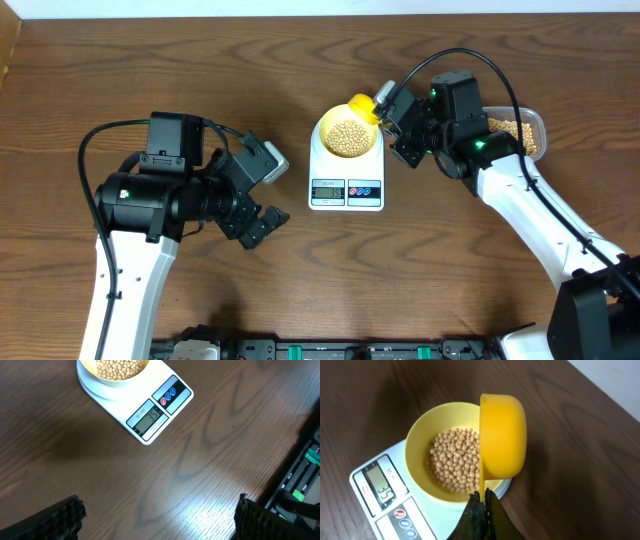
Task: Scoop item into bowl and weigh 50g on scale
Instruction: 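Carry the empty scoop back to the soybean tub with the right gripper, then dip the scoop into the soybeans and lift a second scoopful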
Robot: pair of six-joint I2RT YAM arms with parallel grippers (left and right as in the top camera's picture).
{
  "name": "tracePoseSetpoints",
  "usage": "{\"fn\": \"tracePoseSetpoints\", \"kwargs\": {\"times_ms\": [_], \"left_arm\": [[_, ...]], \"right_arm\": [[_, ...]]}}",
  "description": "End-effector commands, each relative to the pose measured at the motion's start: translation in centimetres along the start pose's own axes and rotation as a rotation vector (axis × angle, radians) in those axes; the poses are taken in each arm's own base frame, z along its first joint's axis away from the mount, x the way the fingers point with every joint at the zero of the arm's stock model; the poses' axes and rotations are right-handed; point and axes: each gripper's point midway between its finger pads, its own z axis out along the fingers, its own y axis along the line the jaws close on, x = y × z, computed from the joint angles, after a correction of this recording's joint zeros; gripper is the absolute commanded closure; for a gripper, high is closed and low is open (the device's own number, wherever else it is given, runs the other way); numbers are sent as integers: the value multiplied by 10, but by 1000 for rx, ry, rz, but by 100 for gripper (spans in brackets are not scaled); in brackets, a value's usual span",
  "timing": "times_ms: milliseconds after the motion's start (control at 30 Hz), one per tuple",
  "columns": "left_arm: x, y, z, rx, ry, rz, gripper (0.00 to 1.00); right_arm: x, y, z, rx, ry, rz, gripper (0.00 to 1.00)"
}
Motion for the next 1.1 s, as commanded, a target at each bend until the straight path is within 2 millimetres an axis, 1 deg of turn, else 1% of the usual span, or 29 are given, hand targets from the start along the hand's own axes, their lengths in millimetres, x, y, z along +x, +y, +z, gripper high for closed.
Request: {"fn": "tracePoseSetpoints", "kwargs": {"times_ms": [0,33,67,100,133,167,200,233,267,300,367,433,467,500,567,733,833,867,967,1067], "left_arm": [[1,2,0,-6,5,-7,2],[1,2,0,-6,5,-7,2],[1,2,0,-6,5,-7,2],[1,2,0,-6,5,-7,2],[1,2,0,-7,5,-6,2],[1,2,0,-7,5,-7,2],[1,2,0,-7,5,-7,2],[1,2,0,-6,5,-7,2],[1,2,0,-6,5,-7,2],[1,2,0,-7,5,-7,2],[1,2,0,-6,5,-7,2],[1,2,0,-6,5,-7,2],[1,2,0,-6,5,-7,2],[1,2,0,-6,4,-6,2],[1,2,0,-6,5,-7,2],[1,2,0,-7,5,-7,2],[1,2,0,-7,5,-7,2],[1,2,0,-6,5,-7,2],[1,2,0,-6,5,-7,2],[1,2,0,-7,5,-7,2]], "right_arm": [[-24,-3,-20,37,-71,-18,99],[-29,-5,-27,49,-86,-15,99],[-36,-12,-44,84,-114,-12,99],[-38,-17,-52,109,-121,-10,99],[-38,-34,-73,193,-121,2,99],[-30,-53,-90,282,-97,23,99],[-20,-69,-103,355,-64,48,99],[-2,-87,-117,442,-5,85,99],[12,-98,-124,491,41,113,99],[42,-115,-138,581,137,202,99],[73,-122,-148,633,234,296,99],[88,-122,-149,641,285,336,99],[96,-122,-147,645,313,357,99],[100,-123,-147,650,327,368,99],[117,-125,-142,676,387,411,99],[156,-133,-123,728,518,500,99],[175,-133,-111,720,572,532,99],[185,-132,-103,705,597,550,99],[191,-125,-88,642,604,564,99],[185,-109,-66,495,545,604,99]]}}
